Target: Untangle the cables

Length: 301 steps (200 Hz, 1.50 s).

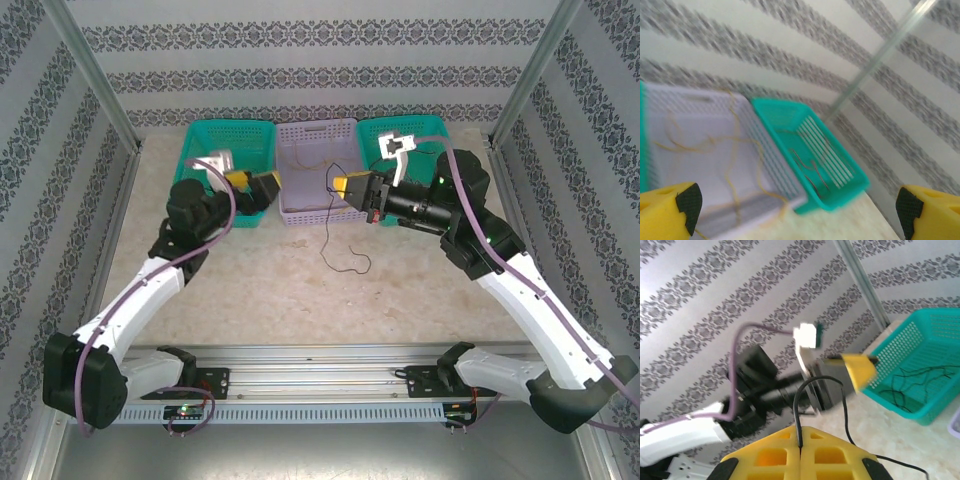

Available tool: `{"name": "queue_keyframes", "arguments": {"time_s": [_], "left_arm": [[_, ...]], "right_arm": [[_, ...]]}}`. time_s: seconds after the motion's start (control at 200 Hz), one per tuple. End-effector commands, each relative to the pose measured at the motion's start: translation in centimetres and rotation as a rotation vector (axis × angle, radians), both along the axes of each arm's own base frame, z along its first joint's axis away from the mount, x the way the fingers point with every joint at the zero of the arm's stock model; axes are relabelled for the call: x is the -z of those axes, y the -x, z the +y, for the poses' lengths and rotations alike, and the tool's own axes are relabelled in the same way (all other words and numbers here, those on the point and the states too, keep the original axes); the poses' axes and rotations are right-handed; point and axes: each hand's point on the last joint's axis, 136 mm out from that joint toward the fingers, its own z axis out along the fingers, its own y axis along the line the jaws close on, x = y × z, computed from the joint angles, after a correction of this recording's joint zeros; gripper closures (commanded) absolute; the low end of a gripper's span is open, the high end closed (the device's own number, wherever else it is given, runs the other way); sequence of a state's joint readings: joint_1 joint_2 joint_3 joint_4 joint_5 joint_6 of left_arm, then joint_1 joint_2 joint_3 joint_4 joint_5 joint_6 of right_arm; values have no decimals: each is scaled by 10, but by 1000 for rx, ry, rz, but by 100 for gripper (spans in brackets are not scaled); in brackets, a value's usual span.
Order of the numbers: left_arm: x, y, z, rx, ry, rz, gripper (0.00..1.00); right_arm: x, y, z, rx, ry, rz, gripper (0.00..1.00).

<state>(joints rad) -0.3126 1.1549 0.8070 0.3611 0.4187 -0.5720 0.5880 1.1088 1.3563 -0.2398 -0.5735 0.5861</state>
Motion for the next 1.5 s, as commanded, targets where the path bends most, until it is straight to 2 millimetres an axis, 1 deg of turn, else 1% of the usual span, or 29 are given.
{"name": "queue_keyframes", "arguments": {"time_s": [0.0, 0.08, 0.18, 0.38, 0.445, 0.52, 0.625, 0.64, 0.709, 0.804, 1.039, 1.154, 1.214, 1.244, 1.314, 1.374, 1.449, 1.499], "left_arm": [[-7, 27, -33, 189, 90, -59, 0], [3, 40, -51, 256, 90, -63, 0], [14, 55, -69, 336, 81, -54, 0], [22, 89, -102, 489, 70, -67, 1], [28, 98, -115, 531, 46, -60, 4], [37, 104, -122, 556, 14, -48, 11], [43, 105, -122, 552, 2, -37, 19], [44, 105, -122, 551, -2, -35, 21], [46, 105, -120, 541, -20, -30, 39], [48, 104, -119, 532, -36, -21, 54], [43, 103, -121, 542, -25, -15, 77], [37, 105, -121, 547, -19, -20, 85], [33, 106, -120, 548, -21, -23, 93], [31, 106, -120, 549, -21, -24, 100], [24, 107, -119, 547, -14, -34, 100], [15, 110, -118, 549, -11, -44, 100], [4, 112, -114, 539, -15, -50, 100], [-6, 115, -111, 528, -25, -60, 100]], "right_arm": [[-28, 17, 9, -83, -55, -27, 100], [-29, 19, 14, -106, -55, -21, 100], [-23, 17, 17, -106, -49, -5, 100], [-19, 21, 26, -128, -48, 6, 100], [-19, 22, 29, -139, -48, 11, 100], [-21, 23, 30, -144, -50, 8, 100], [-22, 24, 29, -143, -49, 6, 100], [-23, 24, 29, -142, -49, 3, 100], [-24, 25, 28, -141, -48, -1, 100], [-23, 26, 26, -133, -49, -3, 100], [-20, 29, 23, -130, -55, -3, 100], [-19, 29, 19, -110, -47, -12, 100], [-17, 30, 17, -101, -43, -14, 100], [-16, 29, 16, -95, -41, -14, 100], [-12, 27, 13, -77, -38, -7, 100], [-6, 21, 8, -37, -33, 8, 100], [2, 15, -1, 14, -25, 13, 95], [10, 11, -9, 58, -13, 13, 88]]}}
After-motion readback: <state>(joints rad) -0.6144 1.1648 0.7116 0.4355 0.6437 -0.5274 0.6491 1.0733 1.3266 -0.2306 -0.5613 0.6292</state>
